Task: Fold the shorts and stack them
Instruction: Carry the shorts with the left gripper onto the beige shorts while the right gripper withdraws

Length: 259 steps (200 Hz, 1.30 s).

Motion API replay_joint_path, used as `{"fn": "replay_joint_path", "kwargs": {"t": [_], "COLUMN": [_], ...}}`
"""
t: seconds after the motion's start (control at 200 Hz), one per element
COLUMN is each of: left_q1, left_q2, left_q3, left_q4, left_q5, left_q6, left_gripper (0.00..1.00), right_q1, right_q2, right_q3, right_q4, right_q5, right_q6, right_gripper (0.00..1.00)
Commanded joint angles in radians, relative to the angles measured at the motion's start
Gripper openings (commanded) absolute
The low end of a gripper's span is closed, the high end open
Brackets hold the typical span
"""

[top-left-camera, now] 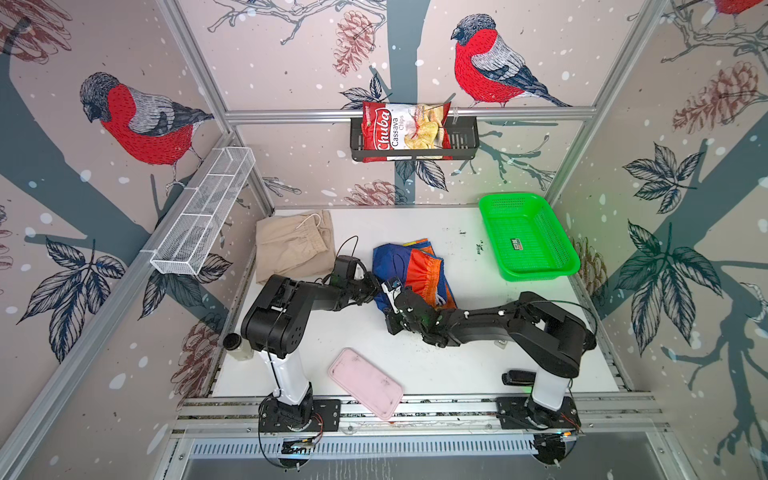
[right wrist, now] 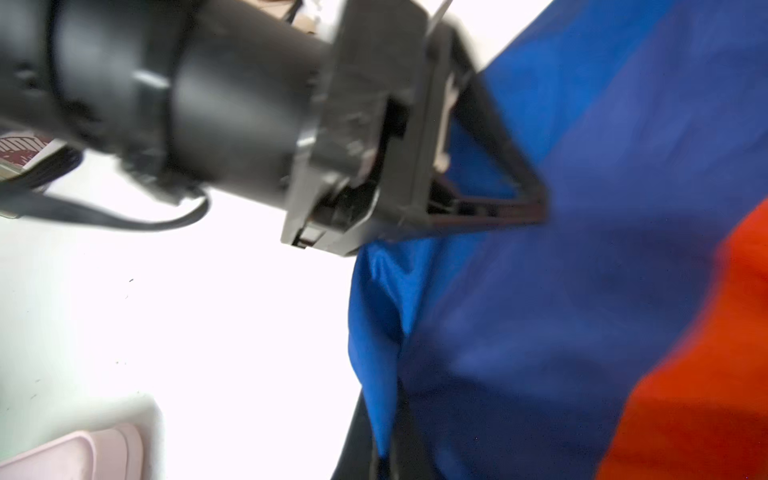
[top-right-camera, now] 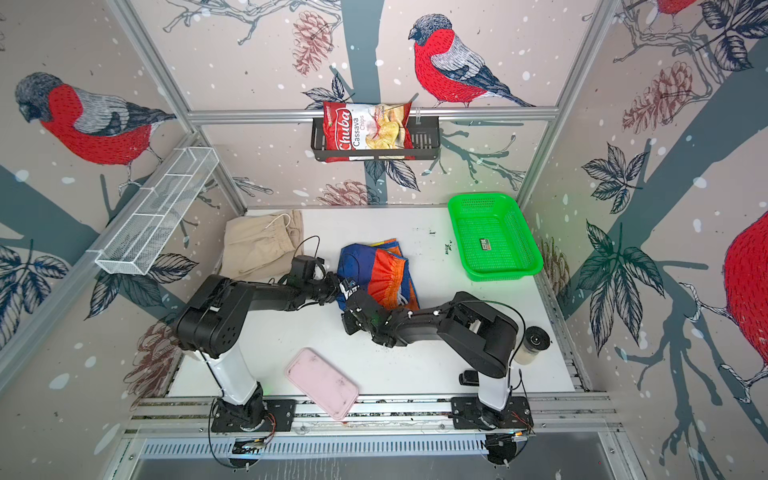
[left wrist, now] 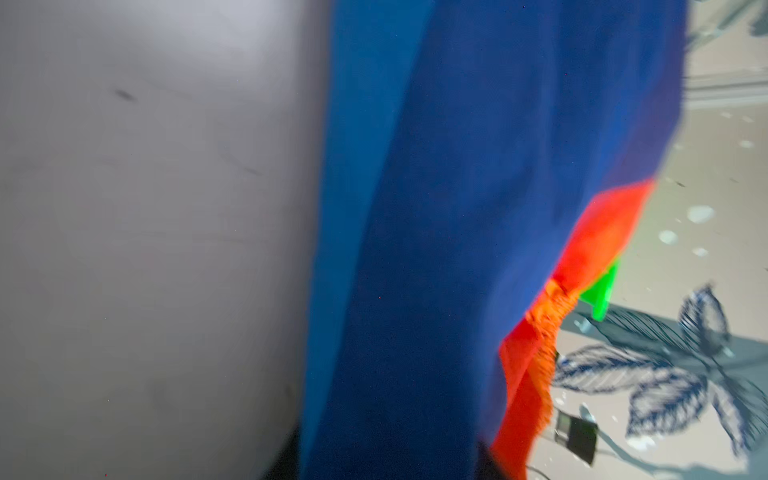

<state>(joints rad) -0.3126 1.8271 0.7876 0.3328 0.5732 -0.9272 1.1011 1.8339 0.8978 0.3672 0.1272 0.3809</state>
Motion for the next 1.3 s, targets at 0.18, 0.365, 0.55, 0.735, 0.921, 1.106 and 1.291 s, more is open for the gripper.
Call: {"fn": "replay_joint_path", "kwargs": {"t": [0.18, 0.365, 0.55, 0.735, 0.921, 1.106, 1.291], "left_q1": [0.031, 0.123, 0.17, 0.176, 0.195, 0.241, 0.273], "left_q2": [0.037, 0.068, 0.152, 0.304, 0.363, 0.343, 0.32], "left_q3": [0.327, 0.529, 0.823, 1.147, 1.359, 1.395, 1.391], "left_q4": [-0.374, -0.605, -0.888, -1.184, -1.338, -1.348, -1.362], "left_q5": [-0.205, -0.251, -0.357, -0.444, -0.579, -0.587, -0.624], "left_q6": [0.155, 0.287, 0.456, 0.585, 0.619, 0.628, 0.648], "left_gripper": [0.0, 0.0, 0.0, 0.0, 0.0, 0.0, 0.0], "right_q1": [-0.061, -0.139, -0.227, -0.273, -0.294, -0.309, -0.32], "right_q2": [-0.12, -0.272, -0.331, -0.313, -0.295, -0.296, -0.315], "right_q3": [-0.103, -0.203, -0.315, -0.377, -0.411, -0.419, -0.427], "right_q4": [0.069, 0.09, 0.175, 0.225, 0.268, 0.282, 0.27], "right_q5": [-0.016, 0.025, 0.0, -0.028, -0.056, -0.071, -0.065], "right_q6": [0.084, 0.066, 0.094, 0.101, 0.112, 0.113, 0.118], "right_gripper": [0.77, 0.88, 0.89, 0.89, 0.89, 0.89, 0.89]}}
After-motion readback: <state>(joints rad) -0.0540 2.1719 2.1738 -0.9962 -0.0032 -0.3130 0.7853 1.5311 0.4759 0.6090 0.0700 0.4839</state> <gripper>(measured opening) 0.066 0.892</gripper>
